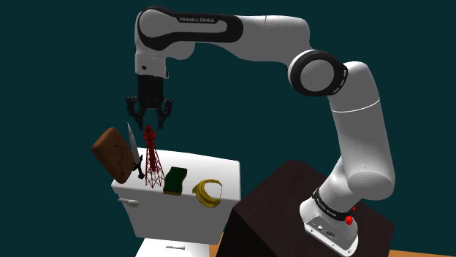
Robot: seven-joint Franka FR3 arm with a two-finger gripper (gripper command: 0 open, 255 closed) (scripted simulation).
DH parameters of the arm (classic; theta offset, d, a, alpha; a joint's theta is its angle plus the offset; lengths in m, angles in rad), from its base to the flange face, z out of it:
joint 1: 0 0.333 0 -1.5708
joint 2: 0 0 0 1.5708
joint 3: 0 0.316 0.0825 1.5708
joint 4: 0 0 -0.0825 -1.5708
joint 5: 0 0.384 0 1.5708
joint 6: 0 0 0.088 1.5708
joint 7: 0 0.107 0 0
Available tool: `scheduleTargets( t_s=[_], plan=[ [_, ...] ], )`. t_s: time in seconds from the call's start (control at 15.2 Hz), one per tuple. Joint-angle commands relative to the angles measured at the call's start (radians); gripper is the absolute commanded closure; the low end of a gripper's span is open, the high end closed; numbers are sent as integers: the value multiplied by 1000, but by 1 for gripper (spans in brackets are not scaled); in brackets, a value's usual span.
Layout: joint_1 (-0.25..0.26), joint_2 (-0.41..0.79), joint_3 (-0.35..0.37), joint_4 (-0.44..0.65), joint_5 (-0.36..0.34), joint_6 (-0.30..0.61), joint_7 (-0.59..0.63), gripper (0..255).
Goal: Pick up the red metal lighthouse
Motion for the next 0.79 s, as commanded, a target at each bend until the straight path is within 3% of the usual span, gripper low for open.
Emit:
scheduleTargets(
  t_s=[0.0,0.73],
  plan=[
    [0,0,0,-3,0,3,-1,255],
    [2,-1,2,36,0,-34,13,255]
  ],
)
